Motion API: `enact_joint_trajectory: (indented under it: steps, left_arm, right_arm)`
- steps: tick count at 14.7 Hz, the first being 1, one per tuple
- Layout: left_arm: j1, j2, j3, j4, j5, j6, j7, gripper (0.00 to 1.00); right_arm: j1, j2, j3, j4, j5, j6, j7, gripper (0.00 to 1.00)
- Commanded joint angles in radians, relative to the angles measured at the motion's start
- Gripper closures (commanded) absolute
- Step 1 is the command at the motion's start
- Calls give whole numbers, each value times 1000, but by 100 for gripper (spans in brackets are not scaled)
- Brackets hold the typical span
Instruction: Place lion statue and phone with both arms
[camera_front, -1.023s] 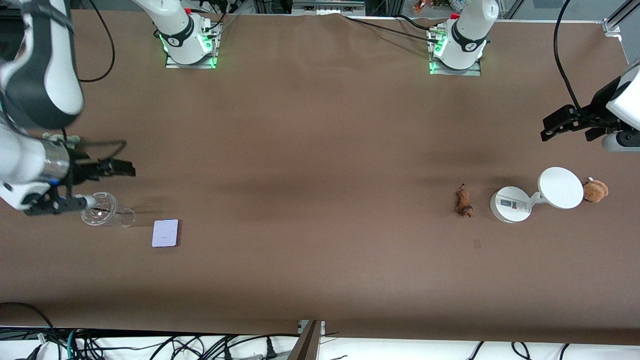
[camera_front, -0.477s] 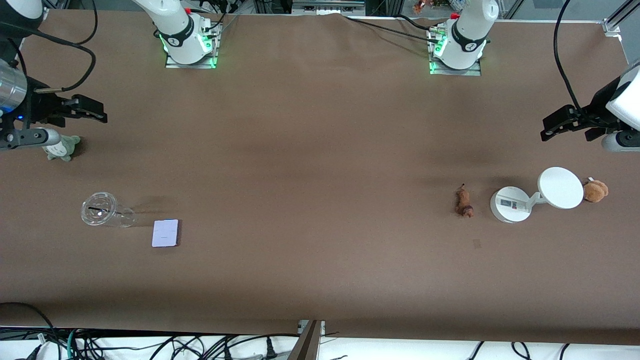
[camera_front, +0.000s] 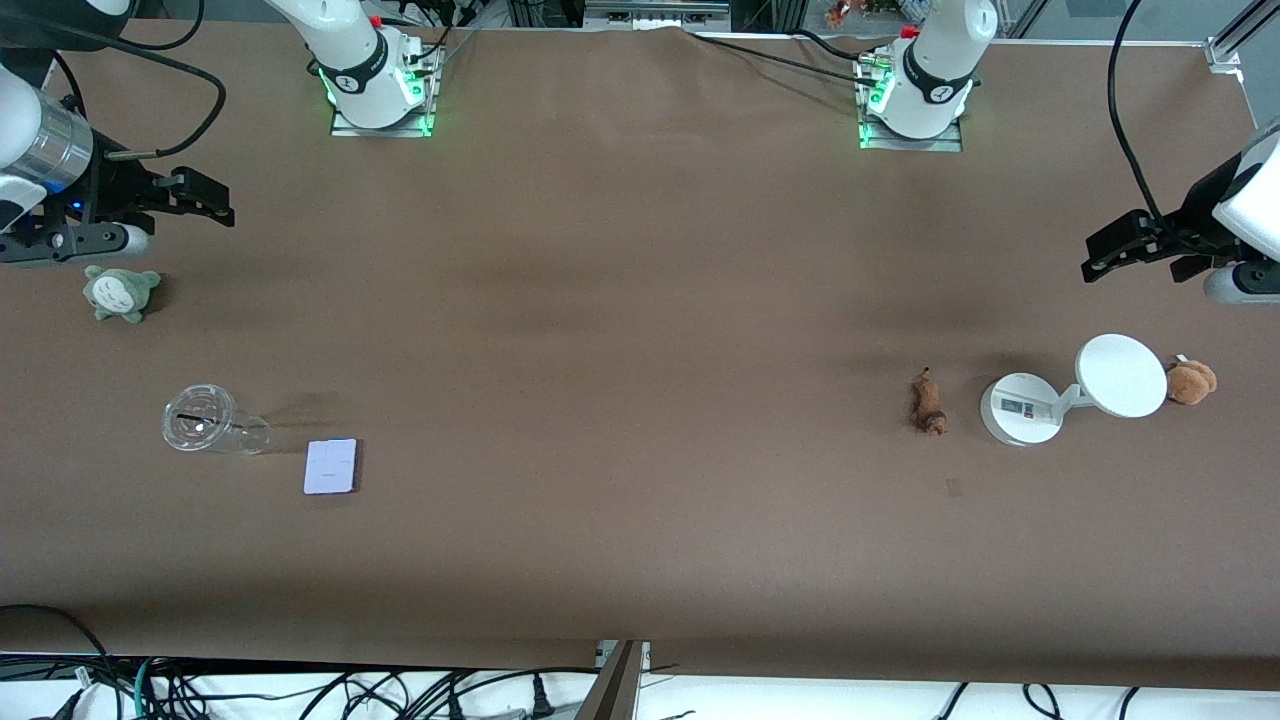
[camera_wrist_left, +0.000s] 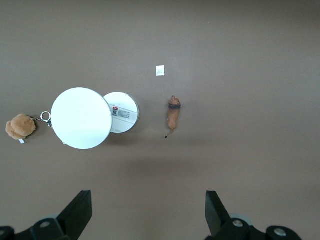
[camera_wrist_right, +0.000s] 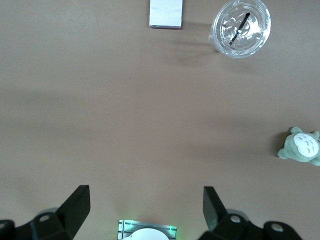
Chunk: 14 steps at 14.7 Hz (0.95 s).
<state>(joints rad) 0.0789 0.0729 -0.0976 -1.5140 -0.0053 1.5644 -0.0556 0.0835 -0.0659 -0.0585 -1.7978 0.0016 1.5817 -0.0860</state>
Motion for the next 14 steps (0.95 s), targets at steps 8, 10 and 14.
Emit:
enact_joint_trajectory:
  steps: [8,10,14]
  left_arm:
    - [2,10,-5,26,22,-23,-9,0]
    - [2,10,-5,26,22,-23,-9,0]
    - [2,10,-5,26,22,-23,-9,0]
  right_arm:
    - [-5,-14,19,-18,-32,21,15,0]
    - [-7,-14,17,-14,-31,14,15,0]
    - [-8,-9,9,-12,-31,14,12,0]
